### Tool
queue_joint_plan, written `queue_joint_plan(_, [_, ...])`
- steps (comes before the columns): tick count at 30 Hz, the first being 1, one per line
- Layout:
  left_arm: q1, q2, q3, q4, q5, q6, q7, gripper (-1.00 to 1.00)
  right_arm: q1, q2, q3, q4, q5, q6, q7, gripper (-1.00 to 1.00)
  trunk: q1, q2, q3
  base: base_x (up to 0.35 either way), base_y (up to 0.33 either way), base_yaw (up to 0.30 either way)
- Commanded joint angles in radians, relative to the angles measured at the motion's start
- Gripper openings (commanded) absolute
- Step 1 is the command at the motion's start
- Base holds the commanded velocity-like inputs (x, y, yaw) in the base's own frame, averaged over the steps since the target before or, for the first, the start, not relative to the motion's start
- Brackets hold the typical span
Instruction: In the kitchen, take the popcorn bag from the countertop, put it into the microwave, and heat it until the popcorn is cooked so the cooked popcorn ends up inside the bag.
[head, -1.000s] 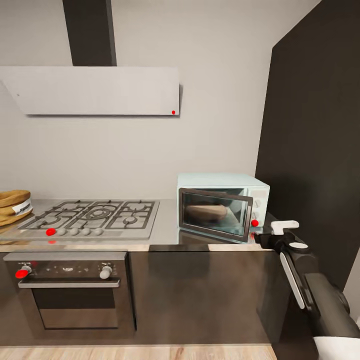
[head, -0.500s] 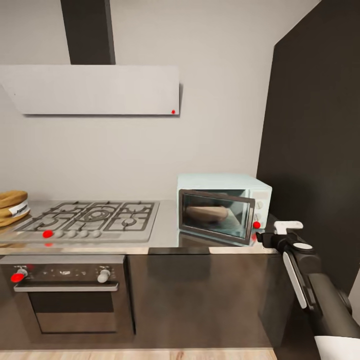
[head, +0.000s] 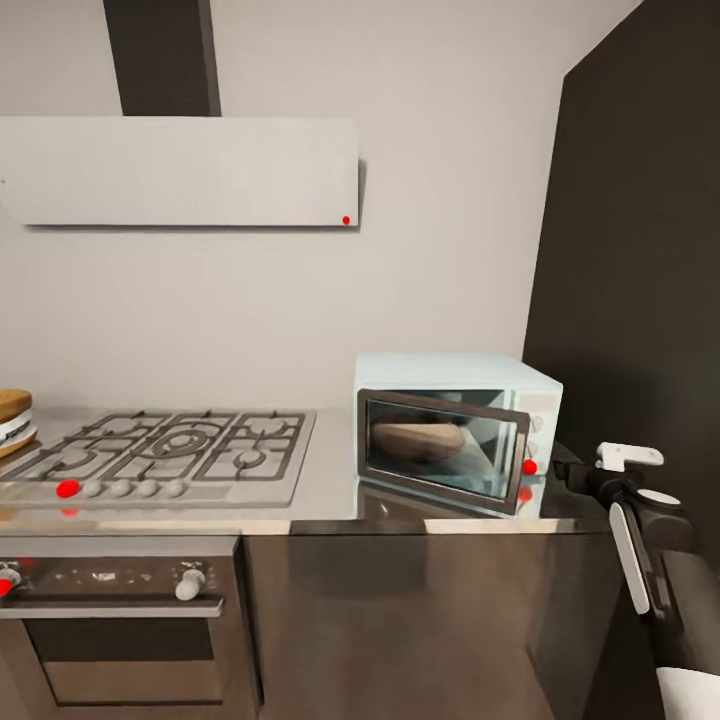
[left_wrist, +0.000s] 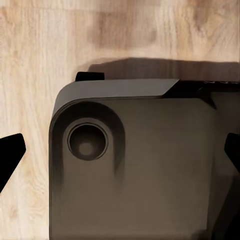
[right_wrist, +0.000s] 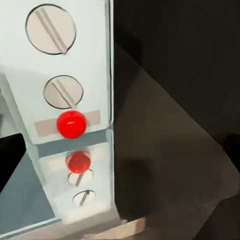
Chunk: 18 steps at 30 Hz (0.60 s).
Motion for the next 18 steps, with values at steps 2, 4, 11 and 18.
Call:
queue_joint_plan(2, [0.0,-0.003,0.006,-0.004,0.003,-0.001,0.0,1.0,0.001,0.007,0.012,-0.002,0.008,0.002,-0.008,1.0,0.0,-0.001,-0.001,0.0,0.0,0.0])
queue_joint_plan(4, [0.0,-0.002,0.006,-0.004,0.003,-0.001,0.0,1.0,0.001,0.007,0.011,-0.002,0.007,0.004,-0.009,1.0,0.0,-0.001,-0.001,0.0,0.0,0.0])
queue_joint_plan(11, [0.0,-0.002,0.005,-0.004,0.003,-0.001,0.0,1.0,0.001,0.006,0.051,-0.004,0.011,0.004,-0.009,1.0,0.0,-0.001,-0.001,0.209,-0.147,0.0])
queue_joint_plan(18, [0.0,-0.002,0.005,-0.004,0.003,-0.001,0.0,1.0,0.001,0.004,0.057,-0.004,0.008,0.003,-0.008,1.0,0.0,-0.001,-0.001,0.241,-0.173,0.0])
